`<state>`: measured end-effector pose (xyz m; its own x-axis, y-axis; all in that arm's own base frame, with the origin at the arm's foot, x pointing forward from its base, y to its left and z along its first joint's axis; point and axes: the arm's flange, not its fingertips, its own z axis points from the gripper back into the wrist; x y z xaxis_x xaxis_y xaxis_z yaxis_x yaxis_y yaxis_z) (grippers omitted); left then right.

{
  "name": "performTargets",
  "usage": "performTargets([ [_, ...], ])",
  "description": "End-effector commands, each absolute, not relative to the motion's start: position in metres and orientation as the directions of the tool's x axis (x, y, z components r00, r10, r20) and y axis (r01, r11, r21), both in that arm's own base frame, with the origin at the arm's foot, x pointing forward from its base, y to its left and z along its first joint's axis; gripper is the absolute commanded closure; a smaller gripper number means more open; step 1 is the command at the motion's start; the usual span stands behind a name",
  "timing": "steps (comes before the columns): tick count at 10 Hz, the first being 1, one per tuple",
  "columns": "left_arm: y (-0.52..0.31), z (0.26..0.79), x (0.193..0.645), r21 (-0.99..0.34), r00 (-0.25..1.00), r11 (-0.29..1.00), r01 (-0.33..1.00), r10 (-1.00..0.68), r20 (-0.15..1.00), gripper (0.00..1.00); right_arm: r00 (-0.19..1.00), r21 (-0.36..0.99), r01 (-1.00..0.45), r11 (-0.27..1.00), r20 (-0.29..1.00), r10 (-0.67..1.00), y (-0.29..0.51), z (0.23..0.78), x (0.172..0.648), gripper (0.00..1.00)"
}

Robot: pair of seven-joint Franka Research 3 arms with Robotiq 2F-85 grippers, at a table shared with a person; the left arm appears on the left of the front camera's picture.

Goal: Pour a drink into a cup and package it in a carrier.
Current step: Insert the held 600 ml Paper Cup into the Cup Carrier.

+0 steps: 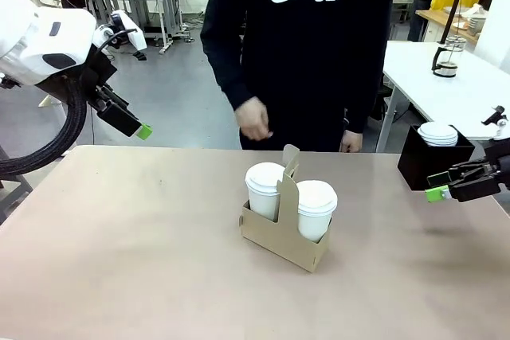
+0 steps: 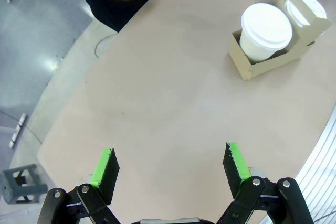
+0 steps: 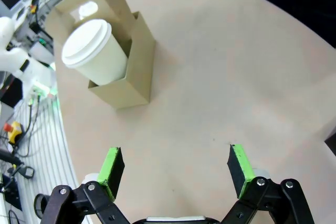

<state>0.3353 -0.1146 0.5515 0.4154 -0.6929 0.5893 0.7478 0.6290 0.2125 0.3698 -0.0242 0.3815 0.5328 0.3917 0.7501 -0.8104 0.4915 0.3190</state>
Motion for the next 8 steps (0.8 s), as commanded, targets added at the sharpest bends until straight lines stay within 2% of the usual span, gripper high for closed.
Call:
performTargets([
  [1,-0.1151,0.5523,0.3347,0.215,0.428,0.642,0.736,-0.687,0.587,0.00,0.515,0.308,-0.819,0.484,0.767,0.384,-0.0249,0.3795,0.3711,0.00],
  [8,-0.1151,0.5523,0.3347,0.215,0.428,0.642,0.736,-0.687,0.587,0.00,0.515,0.308,-0.819,0.484,0.767,0.384,-0.0249,0.3795,0.3711,0.00],
])
